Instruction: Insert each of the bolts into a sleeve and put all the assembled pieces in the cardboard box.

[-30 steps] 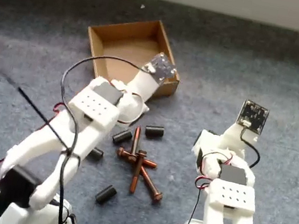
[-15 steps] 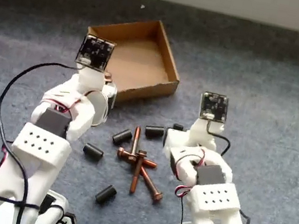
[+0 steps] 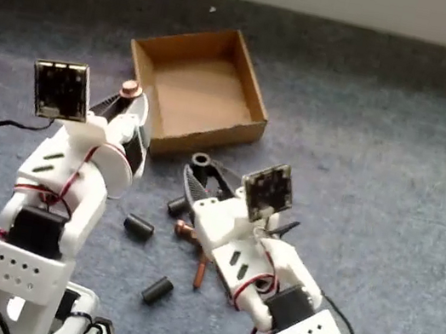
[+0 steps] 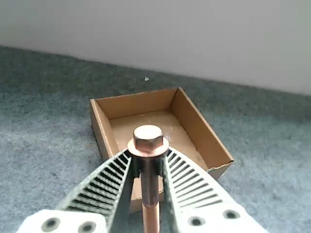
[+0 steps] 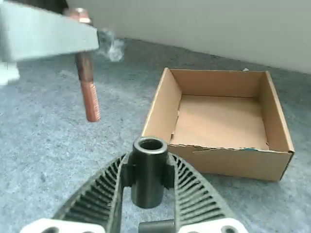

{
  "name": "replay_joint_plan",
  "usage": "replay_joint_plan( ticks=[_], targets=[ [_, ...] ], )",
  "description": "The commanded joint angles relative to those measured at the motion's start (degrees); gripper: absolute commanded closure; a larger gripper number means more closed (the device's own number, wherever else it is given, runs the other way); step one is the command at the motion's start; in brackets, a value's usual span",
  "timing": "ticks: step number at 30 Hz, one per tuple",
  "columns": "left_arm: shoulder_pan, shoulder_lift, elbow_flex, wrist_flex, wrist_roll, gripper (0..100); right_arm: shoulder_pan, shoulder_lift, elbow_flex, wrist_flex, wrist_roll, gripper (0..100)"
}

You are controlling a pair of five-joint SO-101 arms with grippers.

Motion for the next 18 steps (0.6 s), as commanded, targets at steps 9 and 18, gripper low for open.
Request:
replay_joint_plan(
  ticks=[9,18],
  targets=[
    [3.7,-18.2,2.9,-1.1,2.2,100,-6.6,-5.5,11.6,-12.9,7.3,99.3],
    [14.4,-27.0,9.9,-1.1,-7.0,100,-6.5,-5.6,12.1,-12.9,7.3,99.3]
  ],
)
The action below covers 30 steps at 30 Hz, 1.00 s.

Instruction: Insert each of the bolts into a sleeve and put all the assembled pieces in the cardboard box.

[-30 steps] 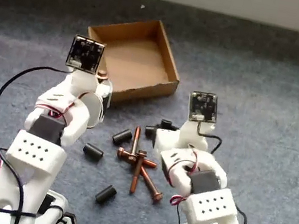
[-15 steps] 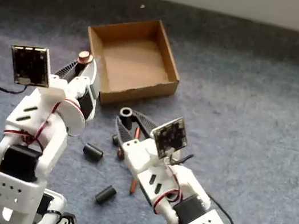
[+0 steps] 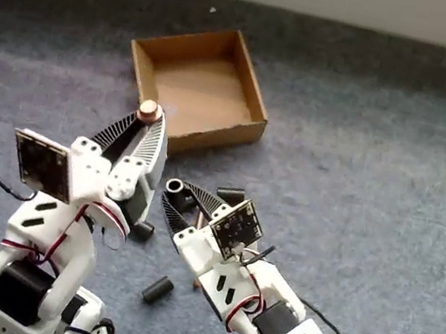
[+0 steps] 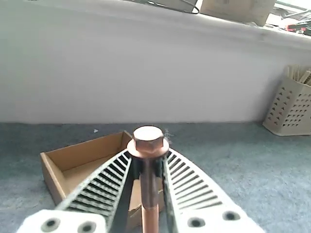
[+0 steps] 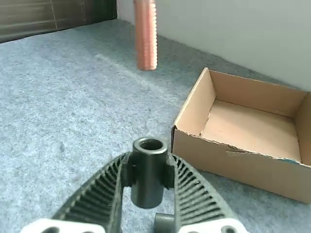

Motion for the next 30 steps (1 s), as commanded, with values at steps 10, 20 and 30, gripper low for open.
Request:
replay_joint_plan(
  ticks=[10,20,30],
  targets=[
    [4.0,-3.3,2.7,1.1,-3.8,100,-0.4,-1.5,-0.6,-1.6,0.7,99.3],
    [4.0,-3.6,2.9,3.3,-3.4,100,-0.6,-1.5,-0.5,-3.6,0.7,99.3],
    [6.1,-3.8,4.4,3.1,-3.4,100,-0.5,-1.5,3.4,-12.0,0.8,99.3]
  ],
)
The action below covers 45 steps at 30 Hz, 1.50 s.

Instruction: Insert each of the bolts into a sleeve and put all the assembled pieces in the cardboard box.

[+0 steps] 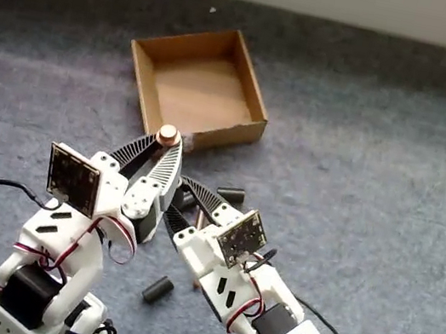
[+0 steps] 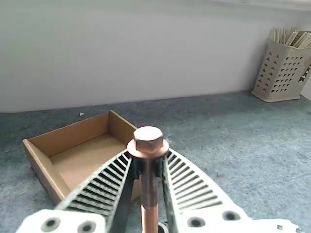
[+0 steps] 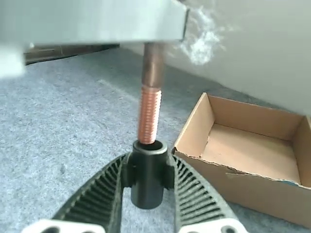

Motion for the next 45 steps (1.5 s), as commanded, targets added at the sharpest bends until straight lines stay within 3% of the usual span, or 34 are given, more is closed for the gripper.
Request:
replay_joint_plan(
  ticks=[1,22,27,34,41,45],
  targets=[
    [1.2,-0.5,-0.4,-0.4,0.1,100,-0.3,-1.4,0.0,-2.2,0.6,99.3],
    [3.0,-0.6,3.6,-0.4,-0.6,100,3.4,-1.4,0.0,-2.3,0.4,99.3],
    [3.4,-0.6,5.3,-0.4,-9.5,99,4.5,-1.4,0.0,-2.3,0.4,99.3],
    [3.0,-0.5,5.8,-0.3,-10.1,87,4.5,-1.4,0.3,-2.3,0.4,99.3],
    [3.3,-0.5,5.3,0.0,-10.1,82,4.5,-1.4,2.0,-2.3,0.4,99.3],
    [3.4,-0.5,3.2,4.3,-10.1,78,5.0,-1.4,2.2,-2.3,0.4,99.3]
  ],
)
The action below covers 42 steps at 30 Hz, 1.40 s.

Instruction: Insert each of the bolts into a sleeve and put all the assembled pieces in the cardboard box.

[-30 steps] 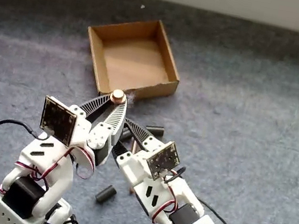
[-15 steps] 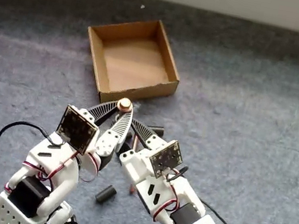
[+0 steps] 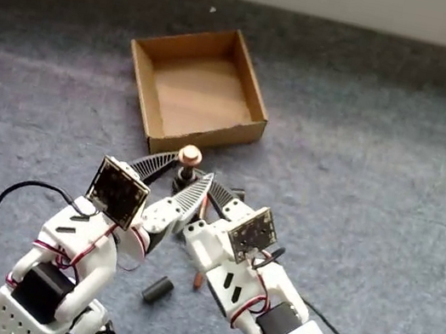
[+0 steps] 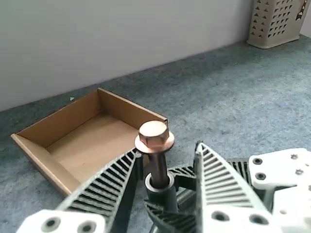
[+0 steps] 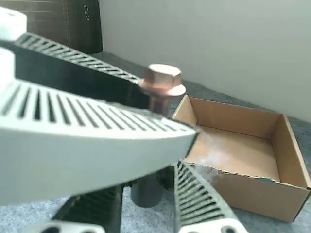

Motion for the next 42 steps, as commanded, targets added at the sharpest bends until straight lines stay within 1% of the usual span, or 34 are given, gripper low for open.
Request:
replay_joint_plan(
  ticks=[1,5,9,14,19,22,25,26,28,30,33,36,40,42],
  targets=[
    [0.6,-0.5,-3.7,4.8,-0.4,77,1.5,-1.4,1.6,-1.7,0.4,99.3],
    [0.6,-0.5,-6.5,9.2,-0.4,75,2.9,-1.4,1.6,-1.7,0.0,99.3],
    [0.6,-0.5,-7.0,9.7,-0.4,75,3.9,-1.4,1.5,-1.7,-5.0,99.3],
    [0.2,-0.5,-10.2,10.2,-0.4,75,4.1,-1.4,1.6,-1.6,-5.2,99.3],
    [0.1,-0.5,-17.0,16.1,-0.4,75,5.1,-1.3,2.2,-1.3,-5.2,99.3],
    [0.1,-0.5,-19.4,18.1,-0.8,80,6.3,-1.3,3.4,-1.3,-5.2,99.3],
    [-0.7,-0.5,-18.7,18.4,-1.0,89,6.9,-1.3,3.4,-1.2,-5.5,99.3],
    [-2.0,-0.5,-17.9,18.3,-1.2,93,7.1,-1.3,3.4,-1.2,-5.5,99.3],
    [-5.4,-0.5,-16.7,18.2,-5.4,100,7.7,-1.1,3.4,-1.2,-5.5,99.3],
    [-9.9,-0.5,-15.4,18.9,-8.9,99,9.0,-1.1,3.4,-0.7,-5.4,99.3],
    [-17.5,-0.5,-12.8,20.5,-9.1,99,11.4,-1.2,2.9,3.8,-5.5,99.3],
    [-23.5,-0.5,-7.8,20.2,-9.3,99,12.5,-1.3,2.8,7.9,-5.5,99.3],
    [-27.6,-0.5,1.3,20.0,-9.4,99,12.6,-1.3,2.8,8.2,-5.5,99.3],
    [-28.8,-0.5,6.3,18.2,-9.4,99,12.6,-1.3,2.8,8.3,-5.5,99.3]
  ],
)
